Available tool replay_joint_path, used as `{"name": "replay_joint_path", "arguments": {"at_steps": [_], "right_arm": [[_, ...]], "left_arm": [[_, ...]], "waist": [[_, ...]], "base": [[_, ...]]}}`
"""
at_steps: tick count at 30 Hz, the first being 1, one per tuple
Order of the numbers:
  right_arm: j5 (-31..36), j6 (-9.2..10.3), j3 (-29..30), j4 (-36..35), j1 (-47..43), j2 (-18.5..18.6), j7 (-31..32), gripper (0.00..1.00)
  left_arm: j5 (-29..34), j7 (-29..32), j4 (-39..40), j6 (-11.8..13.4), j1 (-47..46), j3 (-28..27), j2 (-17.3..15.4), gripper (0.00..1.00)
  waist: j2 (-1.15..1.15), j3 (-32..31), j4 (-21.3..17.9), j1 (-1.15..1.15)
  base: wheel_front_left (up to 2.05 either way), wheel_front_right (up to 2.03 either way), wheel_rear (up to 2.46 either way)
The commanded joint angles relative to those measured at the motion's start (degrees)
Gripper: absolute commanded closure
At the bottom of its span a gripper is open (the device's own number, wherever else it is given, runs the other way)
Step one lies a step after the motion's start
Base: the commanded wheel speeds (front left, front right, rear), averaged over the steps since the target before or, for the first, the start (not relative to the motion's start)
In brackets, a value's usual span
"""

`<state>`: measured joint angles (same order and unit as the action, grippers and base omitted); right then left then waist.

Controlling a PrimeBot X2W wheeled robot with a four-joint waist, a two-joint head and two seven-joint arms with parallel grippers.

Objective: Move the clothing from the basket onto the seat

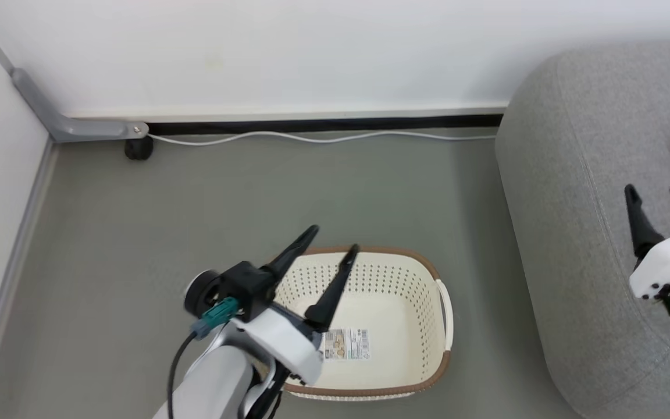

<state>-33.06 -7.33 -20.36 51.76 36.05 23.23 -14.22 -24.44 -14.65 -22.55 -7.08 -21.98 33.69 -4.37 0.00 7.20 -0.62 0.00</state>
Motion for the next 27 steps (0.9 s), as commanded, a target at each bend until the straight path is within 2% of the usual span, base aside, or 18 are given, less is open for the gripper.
{"name": "replay_joint_path", "arguments": {"at_steps": [1, 12, 18, 27], "right_arm": [[0.76, -0.16, -0.19, -2.41, -2.22, 0.48, -0.77, 0.0], [6.79, -0.16, 5.77, -14.51, -12.37, -4.24, -0.77, 0.0], [9.38, -0.16, 8.65, -19.72, -16.88, -7.01, -0.77, 0.0], [14.07, -0.16, 13.68, -26.79, -23.35, -10.77, -0.77, 0.0]], "left_arm": [[0.81, -0.35, 1.07, -0.4, 0.09, -3.28, -0.51, 0.0], [5.97, -0.35, 0.38, 1.29, 8.72, -18.74, -0.29, 0.0], [8.61, -0.35, 1.08, 1.77, 11.73, -24.26, 0.21, 0.0], [12.33, -0.35, 2.29, 4.31, 16.23, -31.52, 0.82, 0.0]], "waist": [[0.0, -1.53, 1.18, 0.0], [0.0, -6.29, 3.77, 0.0], [0.0, -6.99, 4.96, 0.0], [0.0, -8.17, 5.88, 0.0]], "base": [[0.0, 0.0, 0.0], [0.0, 0.0, 0.0], [0.0, 0.0, 0.0], [0.0, 0.0, 0.0]]}}
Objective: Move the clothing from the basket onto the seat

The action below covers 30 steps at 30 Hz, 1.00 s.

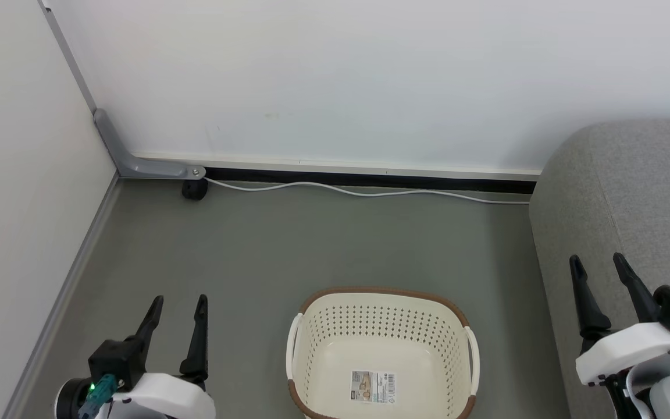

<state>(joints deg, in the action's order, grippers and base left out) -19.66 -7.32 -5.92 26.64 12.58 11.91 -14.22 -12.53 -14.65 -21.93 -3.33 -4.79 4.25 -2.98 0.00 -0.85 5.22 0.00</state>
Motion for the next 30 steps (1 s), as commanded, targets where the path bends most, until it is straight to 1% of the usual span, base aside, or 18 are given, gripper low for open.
{"name": "replay_joint_path", "arguments": {"at_steps": [1, 5, 11, 17, 26, 30], "right_arm": [[0.97, -0.17, -0.03, -2.29, -0.63, -0.11, -0.77, 0.0], [2.82, -0.17, 2.61, -4.94, -3.26, -2.23, -0.77, 0.0], [5.61, -0.17, 3.76, -8.25, -6.33, -4.07, -0.77, 0.0], [6.98, -0.17, 3.2, -8.61, -7.37, -4.55, -0.77, 0.0], [7.41, -0.17, 2.9, -8.15, -7.16, -4.63, -0.78, 0.0], [7.34, -0.17, 2.89, -7.83, -7.0, -4.69, -0.78, 0.0]], "left_arm": [[0.71, -0.35, 2.04, 0.82, -0.38, -2.75, -0.5, 0.0], [2.08, -0.35, 3.69, 1.65, 1.92, -4.58, -0.24, 0.0], [3.07, -0.35, 5.27, 2.18, 3.86, -5.99, 0.0, 0.0], [3.19, -0.35, 5.92, 2.15, 4.39, -6.64, 0.07, 0.0], [1.94, -0.35, 6.73, 3.04, 5.0, -5.36, 0.09, 0.0], [1.75, -0.35, 6.4, 2.93, 4.88, -5.02, 0.1, 0.0]], "waist": [[0.0, -0.29, 0.05, 0.0], [0.0, -0.82, 0.06, 0.0], [0.0, -1.01, -0.19, 0.0], [0.0, -0.83, -0.52, 0.0], [0.0, -0.65, -0.74, 0.0], [0.0, -0.63, -0.74, 0.0]], "base": [[0.0, 0.0, 0.0], [0.0, 0.0, 0.0], [0.0, 0.0, 0.0], [0.0, 0.0, 0.0], [0.0, 0.0, 0.0], [0.0, 0.0, 0.0]]}}
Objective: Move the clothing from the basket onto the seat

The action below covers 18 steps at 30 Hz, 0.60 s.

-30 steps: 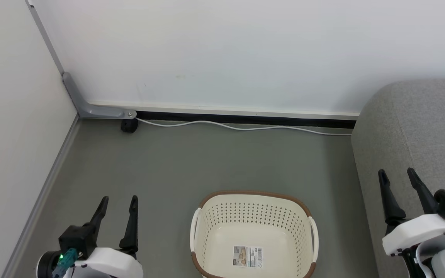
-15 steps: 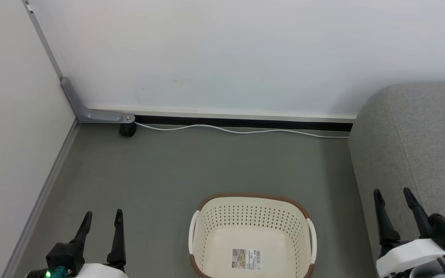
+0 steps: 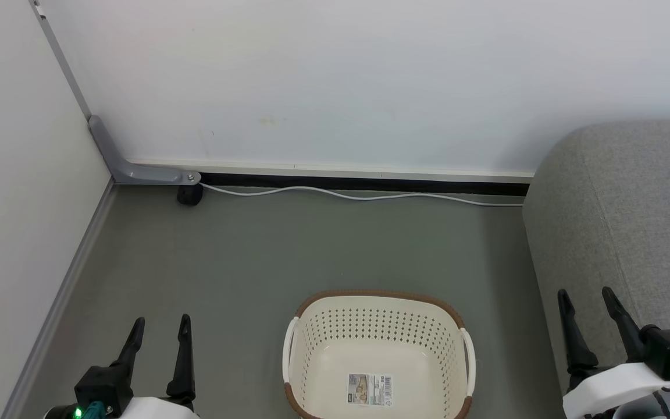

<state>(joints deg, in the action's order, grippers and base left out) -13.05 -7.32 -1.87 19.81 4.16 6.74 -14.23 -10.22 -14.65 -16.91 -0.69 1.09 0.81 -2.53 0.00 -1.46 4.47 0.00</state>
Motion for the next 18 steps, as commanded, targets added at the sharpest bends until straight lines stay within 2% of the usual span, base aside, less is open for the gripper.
{"name": "replay_joint_path", "arguments": {"at_steps": [1, 18], "right_arm": [[0.68, -0.17, -1.17, -0.91, 1.47, 0.47, -0.76, 0.0], [-0.08, -0.17, -1.53, -0.35, 1.79, 0.04, -0.76, 0.0]], "left_arm": [[-0.61, -0.35, 1.29, 0.21, -1.01, -1.51, -0.35, 0.0], [-1.06, -0.35, 0.86, -0.37, -1.22, -0.26, -0.35, 0.0]], "waist": [[0.0, -0.02, -0.02, 0.0], [0.0, 0.16, -0.62, 0.0]], "base": [[0.0, 0.0, 0.0], [0.0, 0.0, 0.0]]}}
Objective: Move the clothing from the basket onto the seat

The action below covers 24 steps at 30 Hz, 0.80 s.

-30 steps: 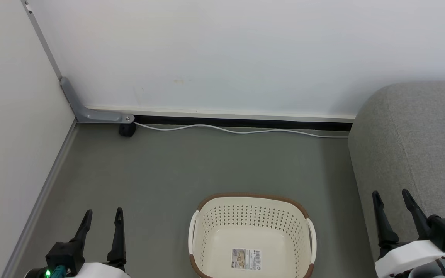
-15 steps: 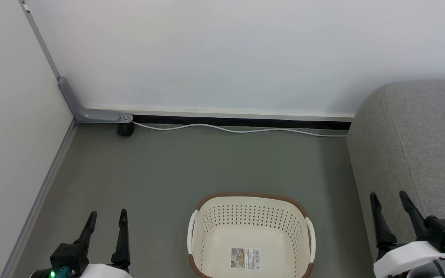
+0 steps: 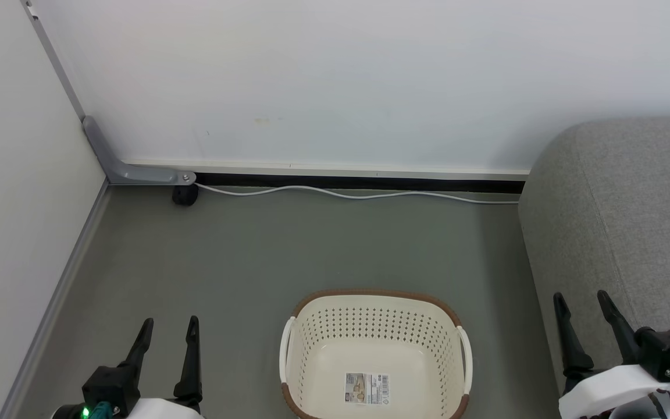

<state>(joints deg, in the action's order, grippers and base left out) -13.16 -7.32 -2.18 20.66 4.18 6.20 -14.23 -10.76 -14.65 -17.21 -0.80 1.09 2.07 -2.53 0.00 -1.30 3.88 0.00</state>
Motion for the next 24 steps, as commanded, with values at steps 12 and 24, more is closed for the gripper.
{"name": "replay_joint_path", "arguments": {"at_steps": [12, 24], "right_arm": [[-3.55, 0.0, 0.39, 2.14, -1.13, -1.09, 1.25, 1.0], [-11.17, -0.01, 1.1, 1.15, -0.92, -1.32, 3.09, 1.0]], "left_arm": [[-3.95, 1.22, -2.53, -0.82, 0.49, -0.28, 0.46, 1.0], [-11.8, 3.07, -1.79, -1.41, -0.13, -0.94, 0.38, 1.0]], "waist": [[0.0, -0.05, -0.28, -0.11], [0.0, 0.19, -0.65, 0.0]], "base": [[0.0, 0.0, 0.0], [0.0, 0.0, 0.0]]}}
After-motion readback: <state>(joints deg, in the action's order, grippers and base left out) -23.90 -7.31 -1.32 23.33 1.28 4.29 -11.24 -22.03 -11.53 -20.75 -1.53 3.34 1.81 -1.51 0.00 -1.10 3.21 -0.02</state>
